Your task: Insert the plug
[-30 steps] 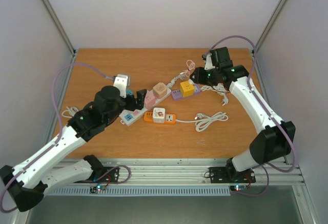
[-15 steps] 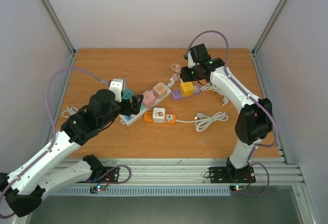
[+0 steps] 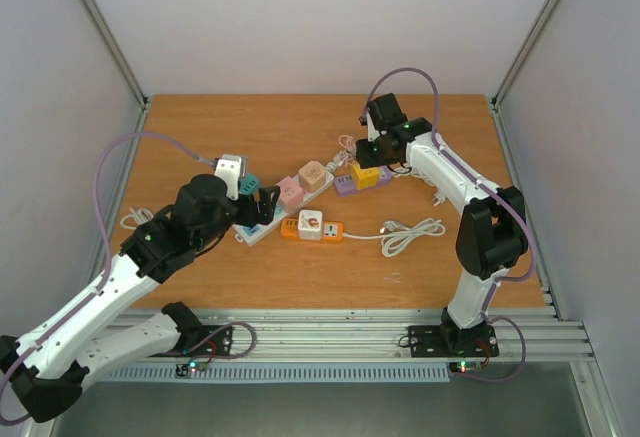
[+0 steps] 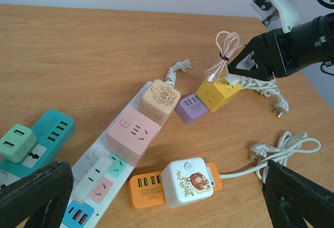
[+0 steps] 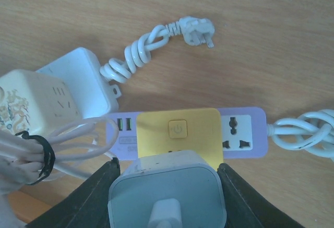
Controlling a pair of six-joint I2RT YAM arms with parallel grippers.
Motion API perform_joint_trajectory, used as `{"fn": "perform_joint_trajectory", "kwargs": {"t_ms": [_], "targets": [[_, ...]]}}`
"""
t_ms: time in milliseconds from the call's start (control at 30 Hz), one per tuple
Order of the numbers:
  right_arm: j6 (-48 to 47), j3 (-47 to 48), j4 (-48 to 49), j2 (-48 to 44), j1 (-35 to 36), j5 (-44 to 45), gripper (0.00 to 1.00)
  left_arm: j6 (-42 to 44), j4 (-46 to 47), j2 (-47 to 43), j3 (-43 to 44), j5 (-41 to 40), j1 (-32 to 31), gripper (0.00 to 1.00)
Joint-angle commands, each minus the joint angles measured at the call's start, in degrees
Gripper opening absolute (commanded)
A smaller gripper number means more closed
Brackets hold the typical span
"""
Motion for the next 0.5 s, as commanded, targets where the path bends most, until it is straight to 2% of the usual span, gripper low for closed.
{"fn": "perform_joint_trajectory", "kwargs": {"t_ms": [0,467], "targets": [[-0.4,-0.9,1.3,0.2,0.1,1.4,0.38,0.1,1.3,0.4,-0.5,-0.1,0.2,0.99],[-0.8,-3.7,5.1,0.4,0.1,2.2,0.38,1.2,1.7,0.9,-1.3,-0.2,0.2,0.99]]}}
